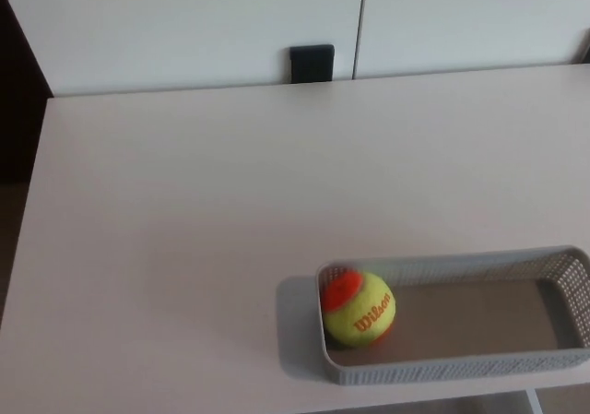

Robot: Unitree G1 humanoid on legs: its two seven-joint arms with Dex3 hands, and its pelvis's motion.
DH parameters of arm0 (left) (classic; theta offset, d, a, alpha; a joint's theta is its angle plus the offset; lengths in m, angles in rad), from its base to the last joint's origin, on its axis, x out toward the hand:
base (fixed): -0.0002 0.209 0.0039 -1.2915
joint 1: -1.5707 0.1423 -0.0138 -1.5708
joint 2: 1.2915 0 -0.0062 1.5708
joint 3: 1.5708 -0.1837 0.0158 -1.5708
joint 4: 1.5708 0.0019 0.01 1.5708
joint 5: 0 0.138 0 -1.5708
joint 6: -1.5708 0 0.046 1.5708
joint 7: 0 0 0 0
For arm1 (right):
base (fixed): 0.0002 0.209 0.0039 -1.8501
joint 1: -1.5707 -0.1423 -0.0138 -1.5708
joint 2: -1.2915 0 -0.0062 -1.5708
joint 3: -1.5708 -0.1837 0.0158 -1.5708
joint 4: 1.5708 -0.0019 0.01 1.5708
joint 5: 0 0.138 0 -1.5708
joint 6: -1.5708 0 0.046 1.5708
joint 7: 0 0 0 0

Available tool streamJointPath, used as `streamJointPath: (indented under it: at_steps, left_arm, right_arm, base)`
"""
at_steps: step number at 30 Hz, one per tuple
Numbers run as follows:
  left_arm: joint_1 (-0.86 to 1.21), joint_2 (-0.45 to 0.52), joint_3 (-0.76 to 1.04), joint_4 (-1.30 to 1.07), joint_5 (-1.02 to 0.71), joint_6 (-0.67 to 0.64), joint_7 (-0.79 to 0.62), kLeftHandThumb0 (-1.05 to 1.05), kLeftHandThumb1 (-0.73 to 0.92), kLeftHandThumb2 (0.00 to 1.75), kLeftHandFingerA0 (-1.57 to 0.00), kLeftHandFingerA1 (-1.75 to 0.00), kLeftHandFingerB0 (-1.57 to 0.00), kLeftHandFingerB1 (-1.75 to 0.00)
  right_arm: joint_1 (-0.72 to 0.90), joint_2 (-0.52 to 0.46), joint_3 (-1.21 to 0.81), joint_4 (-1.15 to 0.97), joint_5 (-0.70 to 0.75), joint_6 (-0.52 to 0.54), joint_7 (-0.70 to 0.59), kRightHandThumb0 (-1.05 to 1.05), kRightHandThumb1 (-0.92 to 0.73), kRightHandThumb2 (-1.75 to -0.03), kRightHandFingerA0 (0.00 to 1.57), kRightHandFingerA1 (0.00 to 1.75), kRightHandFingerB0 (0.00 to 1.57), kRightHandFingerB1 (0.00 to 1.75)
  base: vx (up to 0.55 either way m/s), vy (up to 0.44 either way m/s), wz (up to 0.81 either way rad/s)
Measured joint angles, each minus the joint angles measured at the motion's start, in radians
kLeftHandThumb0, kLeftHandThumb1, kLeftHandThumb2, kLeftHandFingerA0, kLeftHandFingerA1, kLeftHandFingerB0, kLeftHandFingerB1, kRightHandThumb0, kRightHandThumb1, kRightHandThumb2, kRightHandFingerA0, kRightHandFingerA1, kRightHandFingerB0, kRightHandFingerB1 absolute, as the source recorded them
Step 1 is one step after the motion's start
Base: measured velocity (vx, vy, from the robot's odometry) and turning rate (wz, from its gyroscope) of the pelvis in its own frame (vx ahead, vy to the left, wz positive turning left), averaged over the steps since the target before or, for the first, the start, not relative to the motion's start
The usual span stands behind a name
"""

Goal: The robot walk towards a table in front and uses its left hand to pickup a tennis ball on the left side and put it in a container on the right hand side

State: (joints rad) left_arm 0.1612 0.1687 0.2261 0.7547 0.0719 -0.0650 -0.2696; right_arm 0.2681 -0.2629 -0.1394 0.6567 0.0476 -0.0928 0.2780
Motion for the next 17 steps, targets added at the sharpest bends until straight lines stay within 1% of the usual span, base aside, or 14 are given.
streamJointPath:
  at_steps: [1,2,3,5,6,8,9,10,13,17]
  left_arm:
    - [0.005,-0.002,-0.006,-0.003,-0.001,-0.005,0.013,-0.11,0.3,0.82,-0.28,-0.66,-0.19,-0.59]
    - [0.008,-0.002,-0.011,-0.003,-0.001,-0.008,0.019,-0.11,0.3,0.82,-0.28,-0.66,-0.19,-0.59]
    - [0.013,0.0,-0.02,0.002,-0.001,-0.015,0.03,-0.11,0.47,0.56,-0.29,-0.71,-0.21,-0.57]
    - [0.016,0.003,-0.03,0.007,-0.002,-0.024,0.04,-0.13,0.47,0.56,-0.28,-0.71,-0.2,-0.57]
    - [0.018,0.004,-0.034,0.01,-0.003,-0.027,0.044,-0.13,0.3,0.82,-0.28,-0.66,-0.17,-0.59]
    - [0.023,0.009,-0.038,0.007,-0.008,-0.03,0.048,-0.15,0.3,0.82,-0.28,-0.66,-0.16,-0.58]
    - [0.026,0.011,-0.038,0.003,-0.011,-0.03,0.048,-0.16,0.32,0.83,-0.26,-0.65,-0.14,-0.58]
    - [0.032,0.012,-0.038,-0.006,-0.017,-0.03,0.047,-0.14,0.46,0.55,-0.29,-0.7,-0.17,-0.56]
    - [0.056,0.015,-0.041,-0.04,-0.037,-0.02,0.032,-0.16,0.43,0.59,-0.32,-0.7,-0.13,-0.54]
    - [0.095,0.016,-0.045,-0.109,-0.06,0.007,0.007,-0.17,0.47,0.55,-0.27,-0.68,-0.16,-0.54]
  right_arm:
    - [0.004,0.0,-0.002,0.0,0.0,-0.005,0.0,-0.33,-0.65,-0.6,0.44,0.45,0.32,0.36]
    - [0.007,0.0,-0.003,-0.001,0.0,-0.007,0.0,-0.33,-0.65,-0.6,0.44,0.45,0.32,0.36]
    - [0.017,0.0,-0.002,-0.004,0.0,-0.012,0.0,-0.33,-0.66,-0.6,0.43,0.45,0.32,0.36]
    - [0.028,0.0,-0.001,-0.008,-0.001,-0.02,0.001,-0.33,-0.66,-0.6,0.43,0.45,0.31,0.36]
    - [0.032,0.0,-0.001,-0.01,-0.001,-0.023,0.001,-0.33,-0.66,-0.6,0.44,0.45,0.32,0.36]
    - [0.035,-0.001,0.002,-0.015,-0.001,-0.026,0.001,-0.32,-0.66,-0.6,0.44,0.45,0.31,0.36]
    - [0.034,-0.001,0.003,-0.016,-0.002,-0.026,0.001,-0.32,-0.66,-0.6,0.45,0.45,0.32,0.36]
    - [0.033,-0.001,0.004,-0.018,-0.002,-0.027,0.001,-0.32,-0.66,-0.6,0.45,0.45,0.32,0.36]
    - [0.024,-0.003,0.008,-0.018,-0.004,-0.027,0.0,-0.32,-0.66,-0.6,0.45,0.45,0.33,0.36]
    - [0.006,-0.003,0.01,-0.018,-0.004,-0.026,0.0,-0.32,-0.65,-0.6,0.46,0.46,0.32,0.37]
  base:
    - [0.0,0.0,0.0]
    - [0.0,0.0,0.0]
    - [0.0,0.0,0.0]
    - [0.0,0.0,0.0]
    - [0.0,0.0,0.0]
    - [0.0,0.0,0.0]
    - [0.0,0.0,0.0]
    - [0.0,0.0,0.0]
    - [0.0,0.0,0.0]
    - [0.0,0.0,0.0]
